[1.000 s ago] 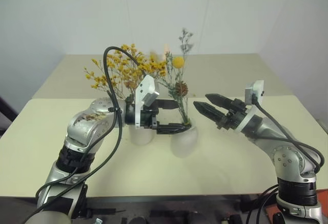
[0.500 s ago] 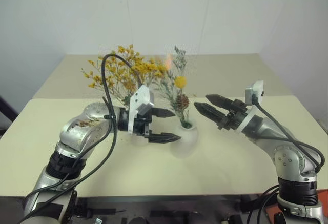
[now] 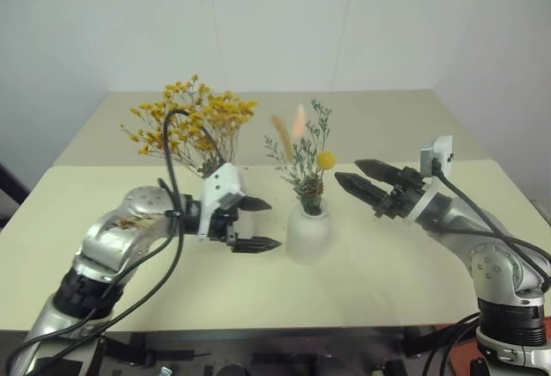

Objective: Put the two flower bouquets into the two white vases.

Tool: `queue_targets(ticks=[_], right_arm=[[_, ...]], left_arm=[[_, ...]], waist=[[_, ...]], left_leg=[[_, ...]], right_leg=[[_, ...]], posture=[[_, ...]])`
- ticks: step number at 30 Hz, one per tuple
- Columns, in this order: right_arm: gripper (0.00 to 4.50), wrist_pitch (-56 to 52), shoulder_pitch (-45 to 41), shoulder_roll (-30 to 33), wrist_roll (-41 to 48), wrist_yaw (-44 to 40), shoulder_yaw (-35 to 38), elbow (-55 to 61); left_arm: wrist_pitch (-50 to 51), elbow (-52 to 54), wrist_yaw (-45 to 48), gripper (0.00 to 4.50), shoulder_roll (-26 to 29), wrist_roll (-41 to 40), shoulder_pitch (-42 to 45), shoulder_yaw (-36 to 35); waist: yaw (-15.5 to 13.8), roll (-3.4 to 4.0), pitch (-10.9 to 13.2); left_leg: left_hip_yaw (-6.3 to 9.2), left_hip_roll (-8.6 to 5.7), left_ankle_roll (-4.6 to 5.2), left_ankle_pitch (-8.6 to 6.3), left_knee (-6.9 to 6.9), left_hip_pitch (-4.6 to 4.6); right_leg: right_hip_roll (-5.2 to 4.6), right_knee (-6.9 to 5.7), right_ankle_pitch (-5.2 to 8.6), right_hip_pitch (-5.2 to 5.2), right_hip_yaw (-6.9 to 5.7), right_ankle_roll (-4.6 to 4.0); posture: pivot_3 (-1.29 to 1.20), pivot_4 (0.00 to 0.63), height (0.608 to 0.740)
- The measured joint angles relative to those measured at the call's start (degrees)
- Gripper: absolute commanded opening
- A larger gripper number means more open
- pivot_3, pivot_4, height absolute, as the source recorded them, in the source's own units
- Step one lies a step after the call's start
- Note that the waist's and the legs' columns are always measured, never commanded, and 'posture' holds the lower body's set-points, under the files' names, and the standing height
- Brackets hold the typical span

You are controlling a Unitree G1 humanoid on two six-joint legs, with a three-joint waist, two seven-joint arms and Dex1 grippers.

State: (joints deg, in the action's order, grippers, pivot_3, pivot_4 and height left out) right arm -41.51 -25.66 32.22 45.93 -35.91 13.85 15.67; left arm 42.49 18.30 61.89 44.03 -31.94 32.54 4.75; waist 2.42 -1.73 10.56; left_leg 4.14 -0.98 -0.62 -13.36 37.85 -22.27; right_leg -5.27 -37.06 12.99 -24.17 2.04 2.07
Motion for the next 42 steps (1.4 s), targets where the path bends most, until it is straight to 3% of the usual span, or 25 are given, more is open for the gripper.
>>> queue_targets(ticks=[13,18,25,37,42], right_arm=[[4.43,0.02,-0.59,2.75,-0.08,-2.82,0.38,-2.66],[4.43,0.00,0.07,7.81,-0.14,-7.89,0.23,-2.63],[4.43,0.27,1.17,13.17,-1.98,-14.51,0.08,-4.90],[4.43,1.78,2.44,16.49,-4.63,-19.28,0.26,-7.26],[4.43,2.43,4.92,19.41,-4.71,-23.01,0.55,-6.70]], left_arm=[[0.15,6.77,1.17,4.50,2.80,-8.66,-7.14,-6.91],[0.10,7.76,3.14,4.50,7.98,-10.18,-13.81,-12.43],[-0.88,8.54,3.82,4.50,10.79,-10.98,-23.68,-22.65],[-1.48,7.70,2.86,4.50,12.97,-12.28,-28.37,-35.13],[-3.01,5.43,2.62,4.50,13.49,-10.95,-28.09,-35.75]], waist=[[0.14,0.00,0.00],[0.00,0.00,0.00],[-0.03,0.00,0.00],[-0.10,0.01,0.00],[-0.12,0.01,0.01]], left_leg=[[-0.01,0.02,0.00,0.00,0.00,0.02],[-0.01,0.02,0.00,0.00,0.00,0.01],[-0.02,0.04,0.01,-0.01,-0.01,0.02],[-0.03,0.05,0.01,-0.01,-0.01,0.04],[-0.04,0.05,0.01,-0.01,-0.01,0.02]], right_leg=[[0.01,-0.01,0.00,0.01,0.01,0.00],[0.00,0.02,0.01,0.02,-0.01,0.00],[0.01,0.04,0.01,0.03,-0.02,-0.01],[0.01,0.04,0.01,0.04,-0.03,-0.01],[0.00,0.05,0.01,0.03,-0.03,-0.01]], posture=[[0.00,0.150,0.740],[0.00,0.150,0.740],[0.00,0.150,0.740],[0.00,0.150,0.740],[0.00,0.150,0.740]])
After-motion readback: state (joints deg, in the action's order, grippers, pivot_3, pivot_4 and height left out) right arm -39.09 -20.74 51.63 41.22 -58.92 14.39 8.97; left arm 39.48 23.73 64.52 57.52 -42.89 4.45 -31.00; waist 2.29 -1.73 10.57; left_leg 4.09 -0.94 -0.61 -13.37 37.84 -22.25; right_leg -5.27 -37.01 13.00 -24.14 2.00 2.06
